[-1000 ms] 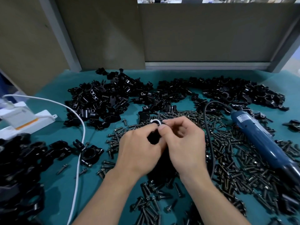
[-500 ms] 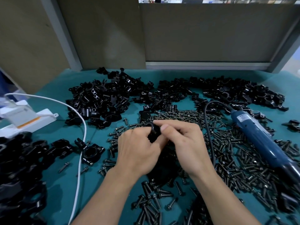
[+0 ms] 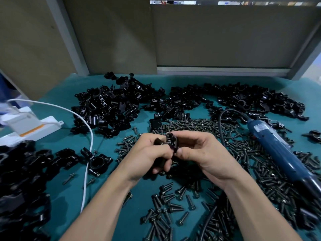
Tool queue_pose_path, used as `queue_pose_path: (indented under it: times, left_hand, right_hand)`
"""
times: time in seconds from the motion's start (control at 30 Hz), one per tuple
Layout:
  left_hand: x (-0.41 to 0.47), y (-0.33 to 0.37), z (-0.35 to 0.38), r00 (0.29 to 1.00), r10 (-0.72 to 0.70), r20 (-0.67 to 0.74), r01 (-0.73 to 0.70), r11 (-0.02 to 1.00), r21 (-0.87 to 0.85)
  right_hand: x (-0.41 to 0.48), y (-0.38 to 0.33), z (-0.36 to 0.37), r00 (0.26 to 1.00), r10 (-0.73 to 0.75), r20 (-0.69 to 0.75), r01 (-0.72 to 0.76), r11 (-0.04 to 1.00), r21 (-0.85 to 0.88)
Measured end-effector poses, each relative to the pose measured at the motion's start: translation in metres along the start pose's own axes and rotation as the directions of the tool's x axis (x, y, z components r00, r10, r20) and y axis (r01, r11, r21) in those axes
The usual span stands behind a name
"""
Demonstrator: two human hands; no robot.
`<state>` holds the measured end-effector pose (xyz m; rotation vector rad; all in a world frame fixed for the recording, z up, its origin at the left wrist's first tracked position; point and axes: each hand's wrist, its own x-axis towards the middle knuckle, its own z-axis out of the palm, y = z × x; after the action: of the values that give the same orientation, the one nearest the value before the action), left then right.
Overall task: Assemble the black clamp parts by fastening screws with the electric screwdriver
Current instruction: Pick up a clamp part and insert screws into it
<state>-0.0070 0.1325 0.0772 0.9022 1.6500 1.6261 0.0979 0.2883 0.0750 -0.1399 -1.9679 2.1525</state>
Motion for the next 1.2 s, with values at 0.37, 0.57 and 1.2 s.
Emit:
queue_pose_path:
  times: [0.37, 0.57, 1.2]
  left_hand:
    - [0.004, -0.001, 0.012, 0.994, -0.055, -0.099, 0.040, 0.988, -0.150]
    - [0.004, -0.005, 0.008, 0.935, -0.178, -0.307, 0.184, 0.983, -0.010]
    - [-0.001, -0.002, 0.018, 0.926, -0.018, -0.378, 0.025, 1.000, 0.015]
  right_hand:
    - [0.008, 0.007, 0.022, 0.970, -0.158, -0.186, 0.119, 0.971, -0.207]
    - [0.008, 0.006, 0.020, 0.954, -0.235, -0.186, 0.179, 0.945, -0.274]
    - [0.001, 0.007, 0.021, 0.916, -0.281, -0.288, 0.123, 0.878, -0.463]
